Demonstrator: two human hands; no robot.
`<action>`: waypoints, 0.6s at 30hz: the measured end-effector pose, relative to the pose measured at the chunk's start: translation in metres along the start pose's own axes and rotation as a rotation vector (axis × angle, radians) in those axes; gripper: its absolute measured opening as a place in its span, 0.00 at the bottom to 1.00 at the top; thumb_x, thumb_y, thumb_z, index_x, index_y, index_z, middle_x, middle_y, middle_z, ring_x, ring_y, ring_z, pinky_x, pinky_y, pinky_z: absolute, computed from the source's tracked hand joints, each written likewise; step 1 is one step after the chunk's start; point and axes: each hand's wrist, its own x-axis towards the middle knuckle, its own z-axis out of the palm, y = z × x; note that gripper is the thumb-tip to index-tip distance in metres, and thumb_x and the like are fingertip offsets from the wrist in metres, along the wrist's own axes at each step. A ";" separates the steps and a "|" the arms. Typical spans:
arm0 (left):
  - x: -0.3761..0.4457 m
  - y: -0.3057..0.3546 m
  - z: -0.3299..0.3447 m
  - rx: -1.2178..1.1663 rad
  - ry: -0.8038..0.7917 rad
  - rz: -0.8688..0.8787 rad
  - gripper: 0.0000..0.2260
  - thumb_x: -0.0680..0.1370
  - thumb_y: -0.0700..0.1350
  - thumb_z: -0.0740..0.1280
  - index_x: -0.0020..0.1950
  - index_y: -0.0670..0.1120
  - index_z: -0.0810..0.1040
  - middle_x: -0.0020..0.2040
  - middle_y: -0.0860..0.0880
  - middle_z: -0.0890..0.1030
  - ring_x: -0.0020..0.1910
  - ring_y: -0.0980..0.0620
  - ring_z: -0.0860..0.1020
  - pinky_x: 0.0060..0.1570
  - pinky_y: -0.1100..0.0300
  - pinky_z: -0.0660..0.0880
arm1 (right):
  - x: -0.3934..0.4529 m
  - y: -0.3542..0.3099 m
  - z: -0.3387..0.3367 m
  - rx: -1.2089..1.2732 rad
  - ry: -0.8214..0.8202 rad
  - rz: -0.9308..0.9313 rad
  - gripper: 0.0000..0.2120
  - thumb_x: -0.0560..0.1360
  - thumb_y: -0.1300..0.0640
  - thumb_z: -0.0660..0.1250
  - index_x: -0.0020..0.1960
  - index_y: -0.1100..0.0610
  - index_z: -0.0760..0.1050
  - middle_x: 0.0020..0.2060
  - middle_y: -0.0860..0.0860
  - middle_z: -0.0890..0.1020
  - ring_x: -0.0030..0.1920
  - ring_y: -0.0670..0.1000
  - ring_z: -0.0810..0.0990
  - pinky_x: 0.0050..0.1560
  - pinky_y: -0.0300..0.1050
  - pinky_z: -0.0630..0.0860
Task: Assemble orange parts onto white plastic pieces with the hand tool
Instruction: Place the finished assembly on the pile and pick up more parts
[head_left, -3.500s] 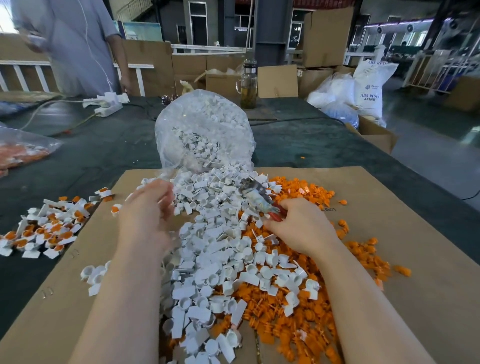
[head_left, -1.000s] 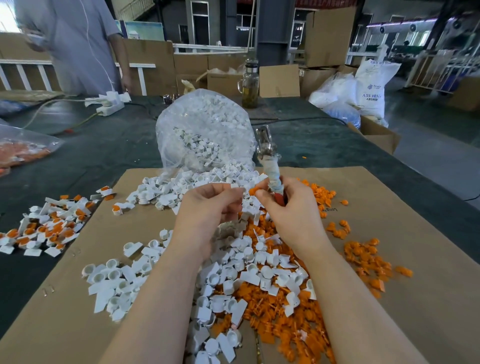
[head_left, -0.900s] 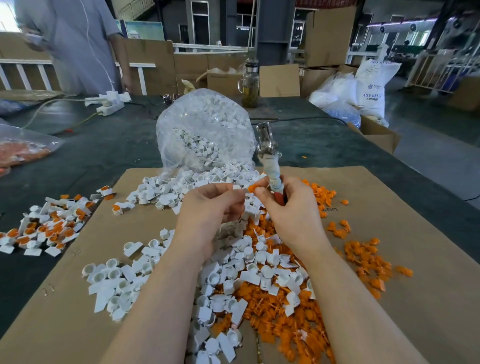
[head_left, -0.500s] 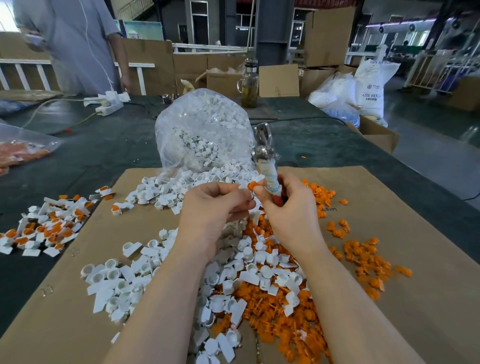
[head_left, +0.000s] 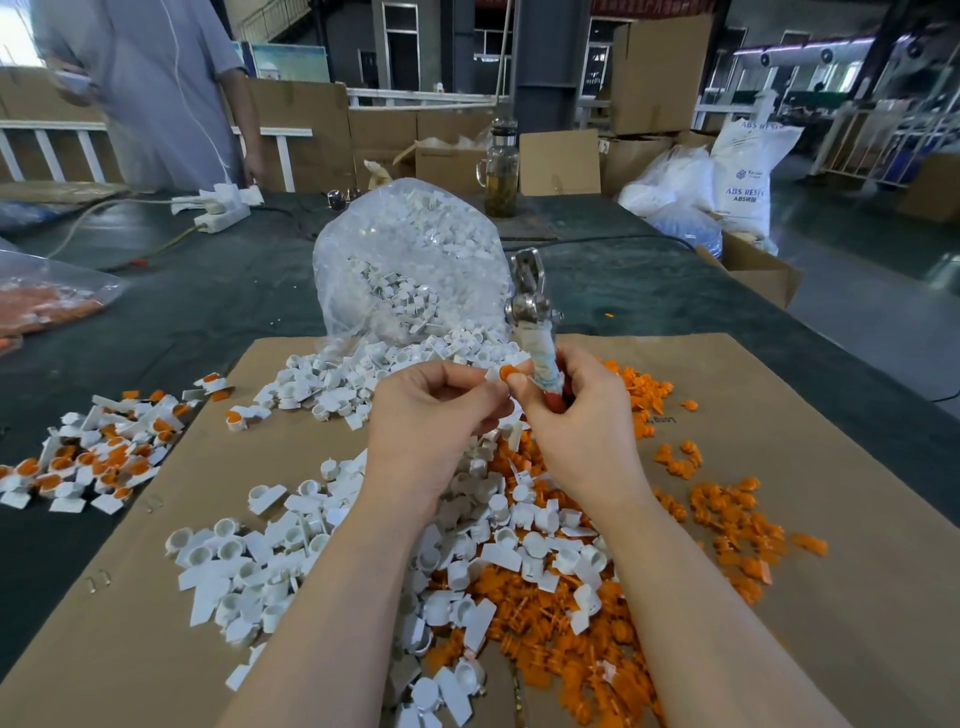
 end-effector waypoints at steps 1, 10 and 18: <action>0.000 0.000 0.000 0.013 0.006 0.003 0.04 0.71 0.39 0.77 0.40 0.43 0.83 0.36 0.46 0.86 0.38 0.49 0.86 0.42 0.60 0.82 | 0.000 0.000 0.000 0.004 -0.007 0.006 0.05 0.75 0.56 0.72 0.49 0.50 0.76 0.37 0.41 0.79 0.39 0.38 0.78 0.37 0.29 0.72; 0.001 -0.003 0.001 0.102 0.087 0.057 0.06 0.72 0.43 0.77 0.37 0.47 0.83 0.34 0.49 0.85 0.38 0.50 0.85 0.44 0.53 0.83 | 0.000 -0.001 0.000 -0.049 -0.065 0.015 0.06 0.75 0.57 0.70 0.52 0.54 0.78 0.38 0.44 0.80 0.39 0.42 0.79 0.36 0.36 0.76; 0.004 -0.001 0.001 0.068 0.117 0.099 0.04 0.74 0.41 0.75 0.42 0.45 0.81 0.34 0.50 0.85 0.36 0.53 0.85 0.38 0.65 0.80 | 0.003 -0.004 -0.016 0.102 -0.241 0.141 0.05 0.75 0.58 0.70 0.49 0.50 0.79 0.41 0.48 0.82 0.43 0.48 0.80 0.43 0.41 0.77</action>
